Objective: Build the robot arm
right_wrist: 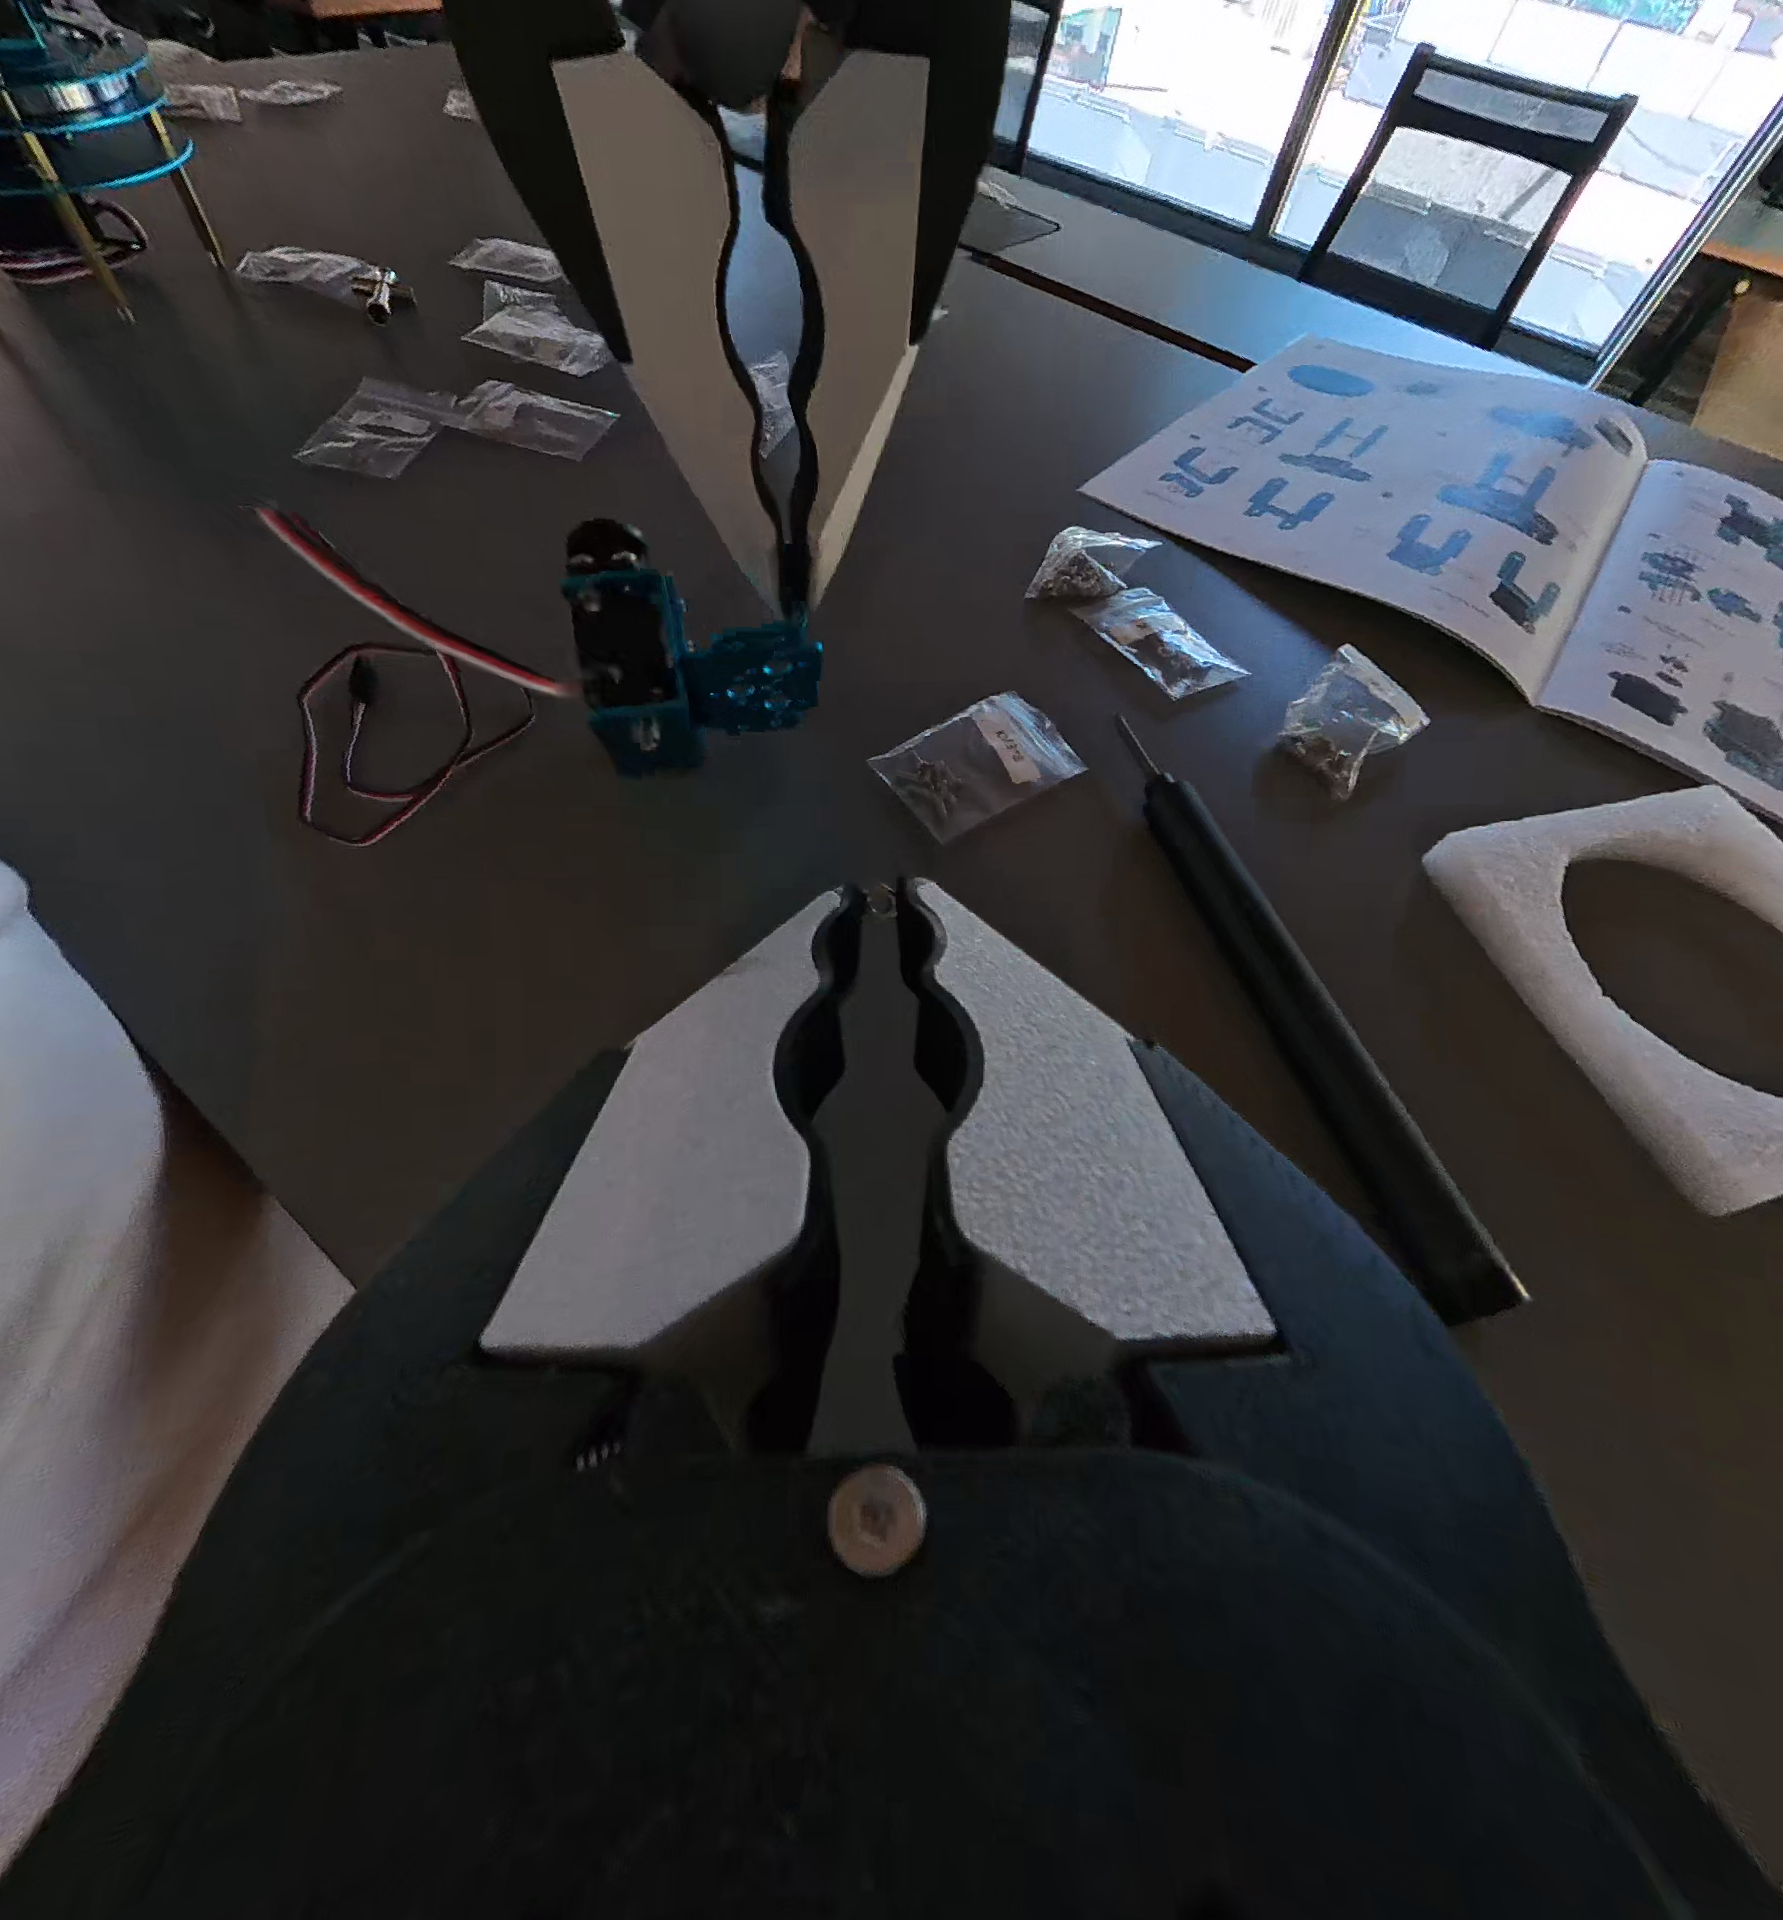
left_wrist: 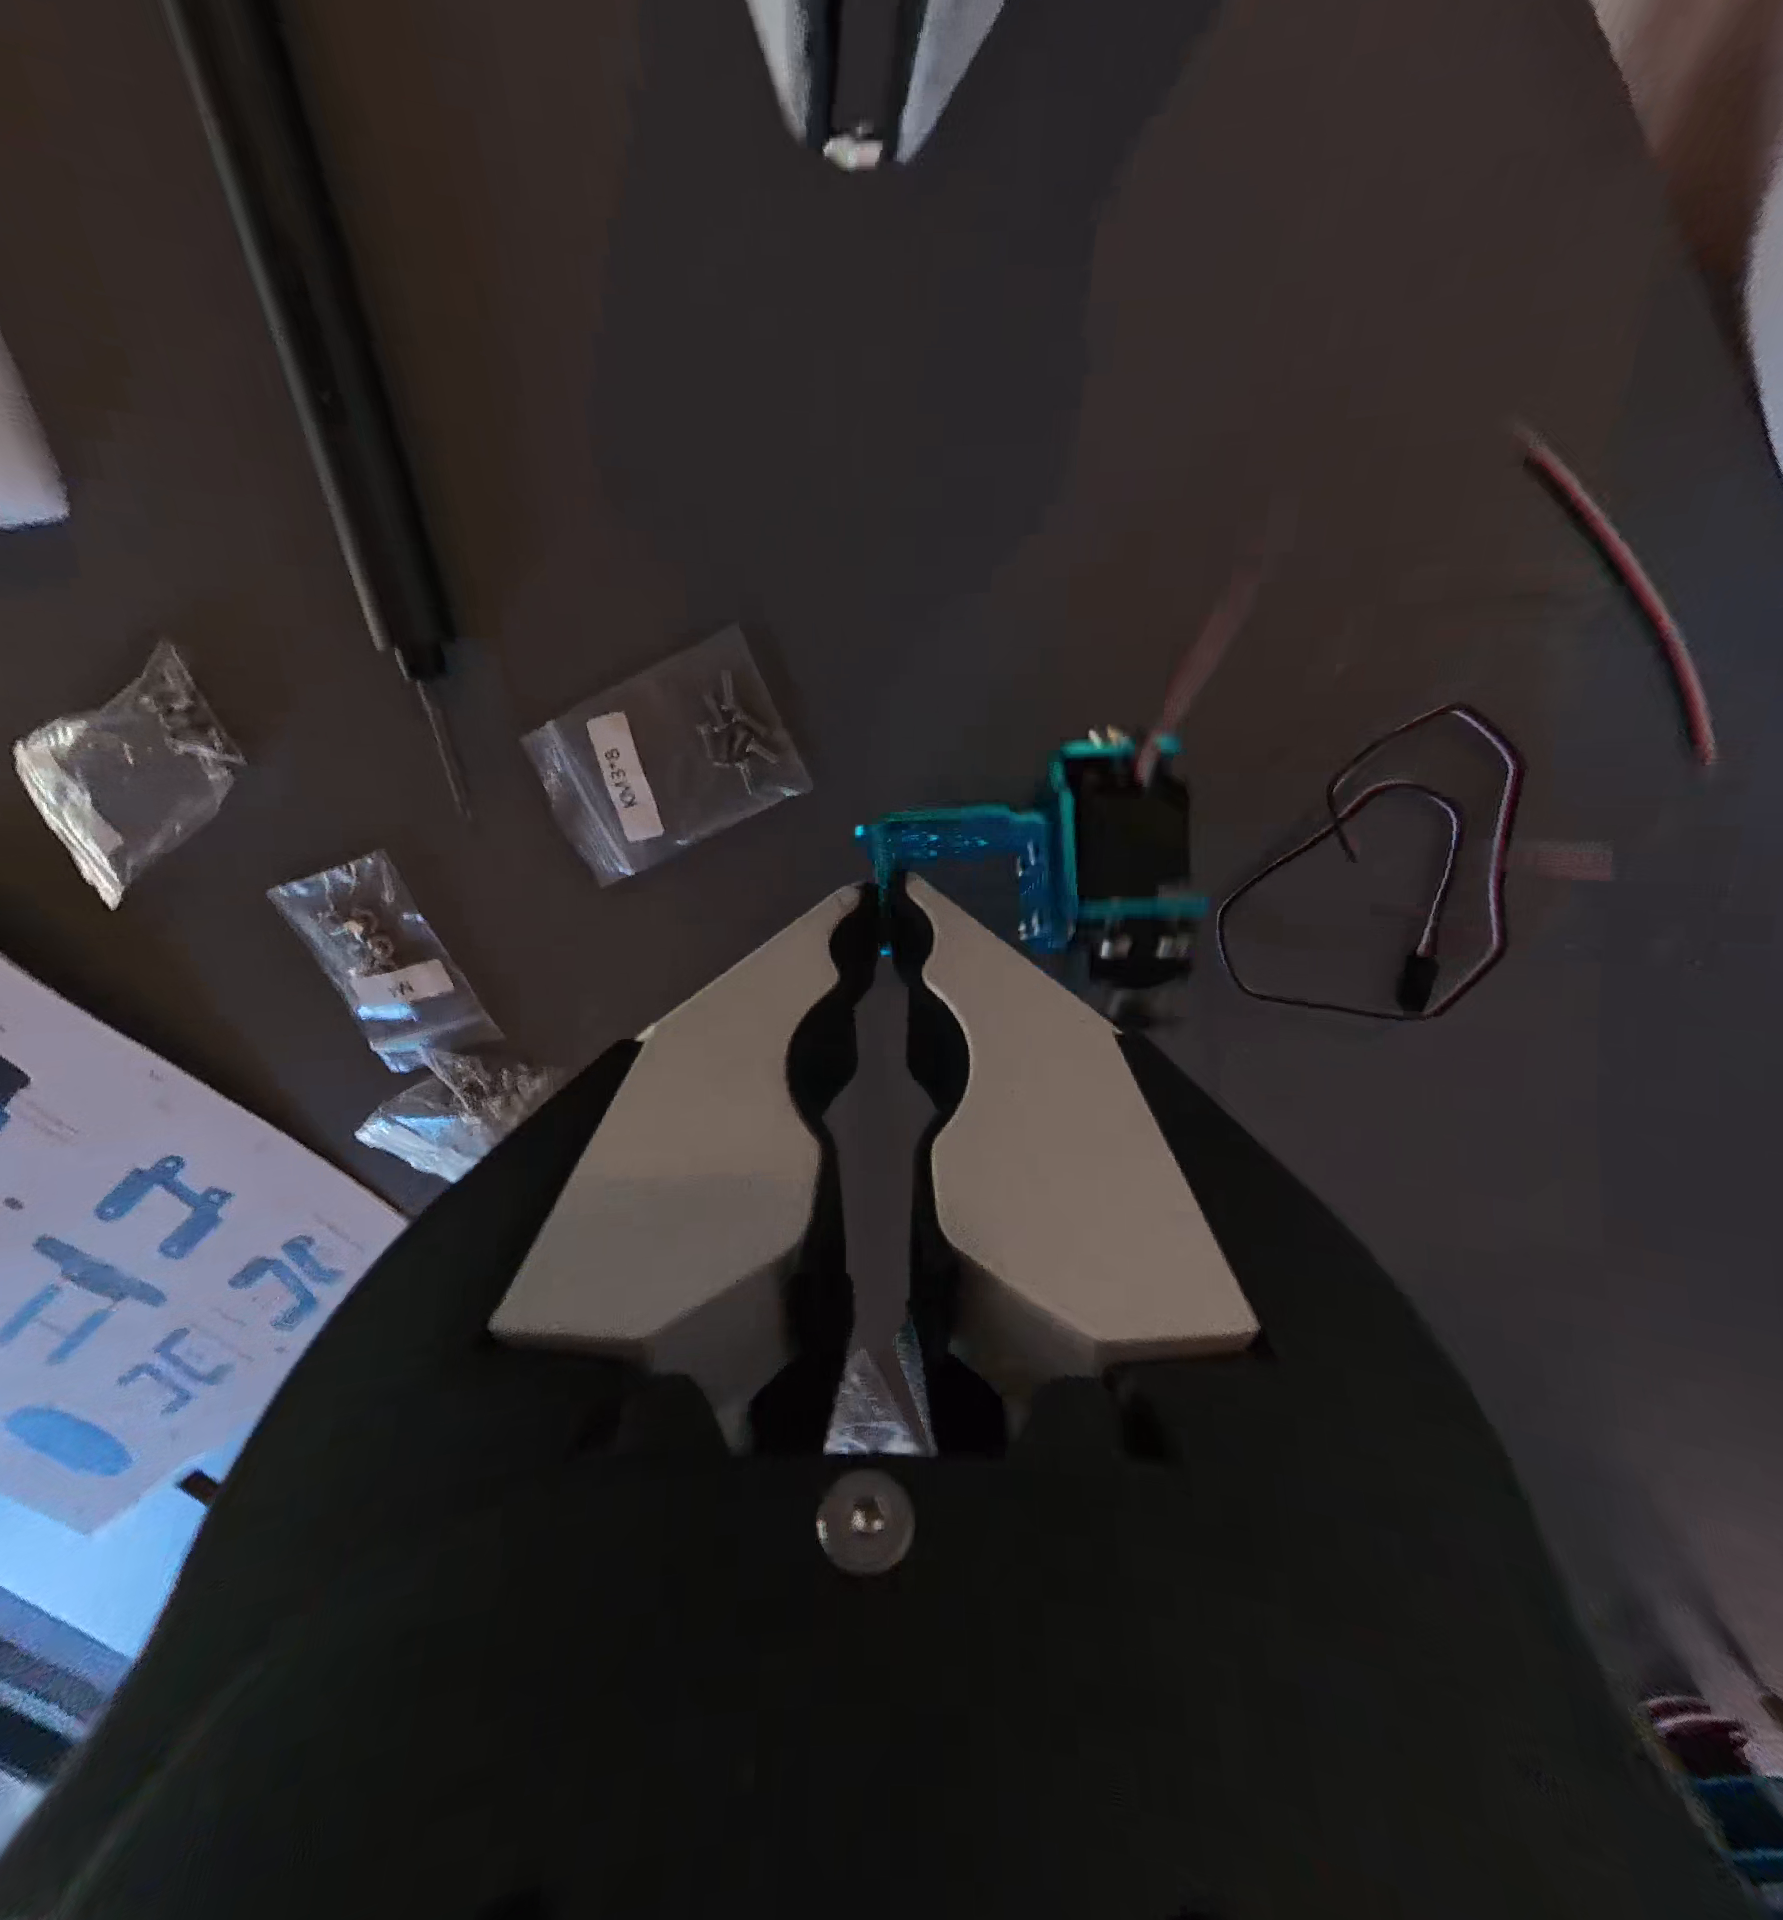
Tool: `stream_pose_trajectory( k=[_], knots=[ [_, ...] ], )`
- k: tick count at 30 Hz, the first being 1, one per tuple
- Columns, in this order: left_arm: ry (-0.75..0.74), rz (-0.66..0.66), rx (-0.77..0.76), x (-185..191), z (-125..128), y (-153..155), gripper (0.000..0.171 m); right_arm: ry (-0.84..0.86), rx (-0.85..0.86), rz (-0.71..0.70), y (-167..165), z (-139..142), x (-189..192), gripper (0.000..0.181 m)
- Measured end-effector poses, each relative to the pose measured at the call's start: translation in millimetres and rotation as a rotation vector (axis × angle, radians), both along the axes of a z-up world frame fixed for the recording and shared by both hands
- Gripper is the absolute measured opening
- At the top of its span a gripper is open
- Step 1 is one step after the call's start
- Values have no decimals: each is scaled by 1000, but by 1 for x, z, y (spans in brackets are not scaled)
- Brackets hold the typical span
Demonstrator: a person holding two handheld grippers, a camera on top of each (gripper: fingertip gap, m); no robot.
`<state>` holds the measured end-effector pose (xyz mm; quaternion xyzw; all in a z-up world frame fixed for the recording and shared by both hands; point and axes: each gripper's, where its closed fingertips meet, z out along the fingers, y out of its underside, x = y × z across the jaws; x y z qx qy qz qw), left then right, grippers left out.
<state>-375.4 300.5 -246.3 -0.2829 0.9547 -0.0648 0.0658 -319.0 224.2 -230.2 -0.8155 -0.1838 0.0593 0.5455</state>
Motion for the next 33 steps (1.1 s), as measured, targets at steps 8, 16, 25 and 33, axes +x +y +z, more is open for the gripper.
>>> stream_pose_trajectory(
  k=[8, 16, 25, 33],
  knots=[
    [-527, 528, -117, -16, 16, 35, 1, -17, 14, 30, 11, 0, -2, 7],
    [-917, 1062, -76, -92, 3, 56, 1, -54, 42, 162, 35, 30, -31, 7],
    [-973, 1300, -41, -125, -13, 42, 2, -98, -14, 415, 46, 24, -108, 7],
    [-793, 1320, -166, -129, -33, 4, 11, -63, -117, 446, 51, -8, -145, 7]
  ],
)
